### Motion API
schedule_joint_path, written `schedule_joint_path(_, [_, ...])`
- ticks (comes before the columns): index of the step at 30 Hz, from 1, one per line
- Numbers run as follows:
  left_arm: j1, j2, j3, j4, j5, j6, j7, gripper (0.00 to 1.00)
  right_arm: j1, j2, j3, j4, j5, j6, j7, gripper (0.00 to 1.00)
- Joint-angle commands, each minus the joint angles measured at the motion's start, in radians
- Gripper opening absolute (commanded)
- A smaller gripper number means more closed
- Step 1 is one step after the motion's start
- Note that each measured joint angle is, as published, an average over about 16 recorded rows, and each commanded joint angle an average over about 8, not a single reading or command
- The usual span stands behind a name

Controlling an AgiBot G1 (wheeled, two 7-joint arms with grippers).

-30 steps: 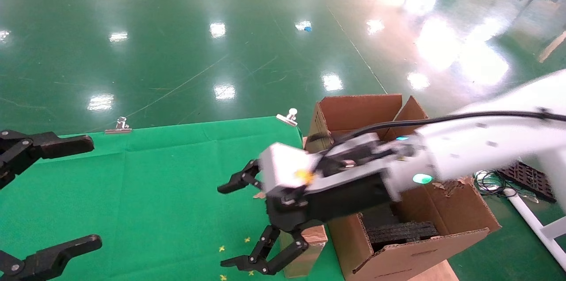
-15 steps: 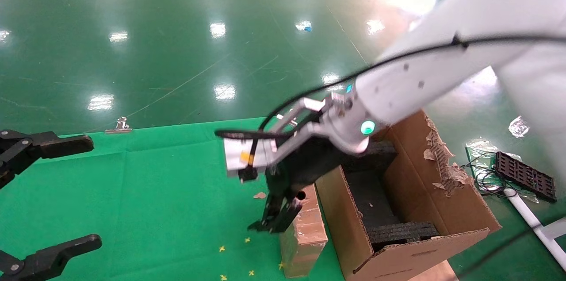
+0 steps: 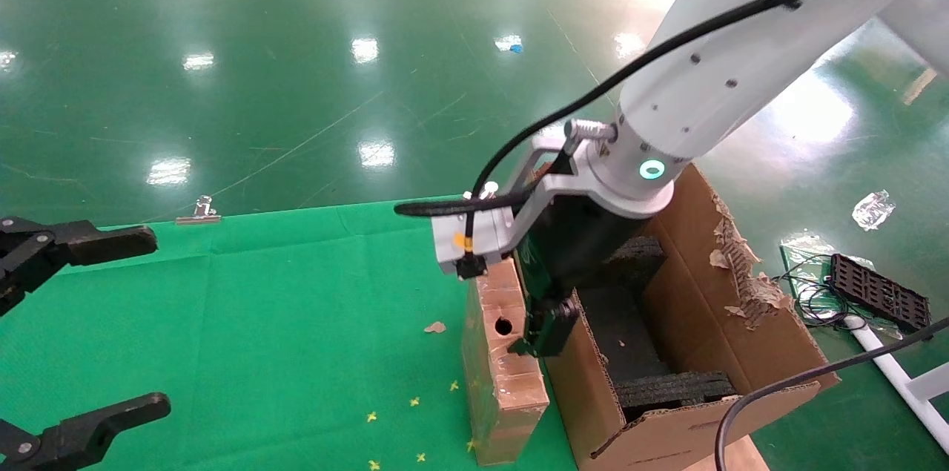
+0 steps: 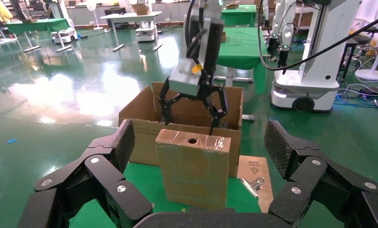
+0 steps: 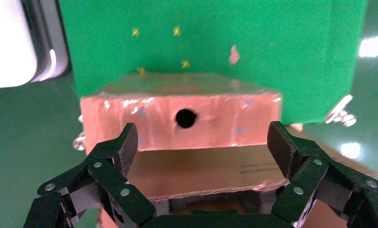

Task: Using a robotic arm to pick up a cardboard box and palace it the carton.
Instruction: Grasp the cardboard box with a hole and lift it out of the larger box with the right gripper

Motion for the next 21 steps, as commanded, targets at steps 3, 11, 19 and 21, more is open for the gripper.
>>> schedule_joint_path(3, [0.0, 0.0, 0.0, 0.0, 0.0, 0.0, 0.0, 1.0, 0.018, -0.011, -0.072, 0.001, 0.007, 0.012, 0.024, 1.0])
schedule_joint_path(11, [0.0, 0.0, 0.001, 0.0, -0.001, 0.0, 0.0, 1.0, 0.035, -0.017, -0.124, 0.001, 0.015, 0.035, 0.053, 1.0])
schedule_joint_path(19, [0.0, -0.001, 0.001, 0.0, -0.001, -0.001, 0.001, 1.0, 0.073, 0.013, -0.14, -0.019, 0.029, 0.043, 0.236, 1.0])
schedule_joint_path(21, [0.0, -0.001, 0.002, 0.0, -0.001, -0.001, 0.001, 1.0, 0.08, 0.016, -0.148, -0.035, 0.027, 0.042, 0.352, 1.0])
